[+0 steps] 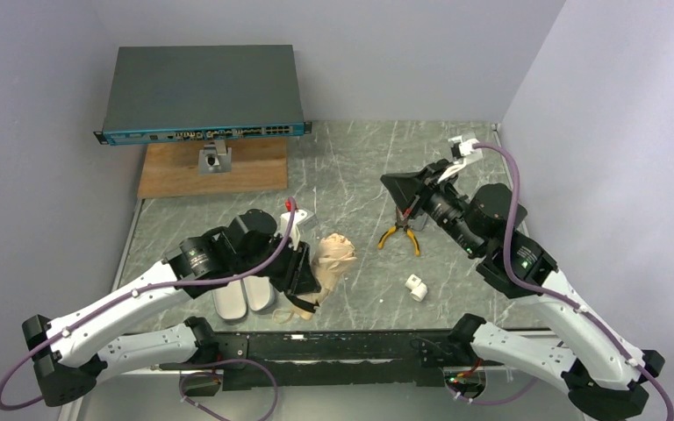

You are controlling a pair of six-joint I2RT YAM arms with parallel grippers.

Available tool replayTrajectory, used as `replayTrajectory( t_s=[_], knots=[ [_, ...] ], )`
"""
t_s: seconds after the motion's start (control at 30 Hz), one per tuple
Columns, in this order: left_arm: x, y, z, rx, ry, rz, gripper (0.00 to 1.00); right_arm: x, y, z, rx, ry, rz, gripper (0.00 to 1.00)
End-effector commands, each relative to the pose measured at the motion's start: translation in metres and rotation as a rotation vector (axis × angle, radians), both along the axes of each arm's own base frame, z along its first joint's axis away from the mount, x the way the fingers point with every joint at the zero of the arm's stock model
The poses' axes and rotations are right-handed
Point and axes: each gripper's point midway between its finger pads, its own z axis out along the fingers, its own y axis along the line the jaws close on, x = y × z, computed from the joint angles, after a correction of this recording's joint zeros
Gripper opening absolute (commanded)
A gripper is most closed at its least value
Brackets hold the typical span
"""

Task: Open the umbrella

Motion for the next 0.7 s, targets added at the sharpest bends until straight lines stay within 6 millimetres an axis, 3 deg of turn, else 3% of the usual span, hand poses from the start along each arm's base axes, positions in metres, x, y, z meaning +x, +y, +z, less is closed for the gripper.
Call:
replayTrajectory(
  t_s=[0.0,0.07,0.1,0.13,0.3,0.67],
  knots=[
    [0.014,-0.01,0.026,-0.076,-0.065,0.046,0.0,-0.007,-0.007,-0.029,-0.024,0.12,-0.013,0.24],
    [0.015,-0.013,0.029,-0.09,-0.069,0.043,0.0,-0.014,0.001,-0.059,-0.054,0.224,0.025,0.62],
    [0.015,-0.014,0.029,-0.098,-0.07,0.039,0.0,-0.02,0.008,-0.072,-0.063,0.269,0.069,0.88],
    [0.016,-0.016,0.03,-0.105,-0.074,0.036,0.0,-0.026,0.014,-0.084,-0.066,0.306,0.112,0.98],
    [0.021,-0.021,0.037,-0.128,-0.09,0.044,0.0,-0.058,0.029,-0.116,-0.035,0.393,0.282,1.0],
    [0.023,-0.036,0.054,-0.211,-0.098,0.027,0.0,-0.063,0.058,-0.132,0.08,0.48,0.389,1.0]
  ],
)
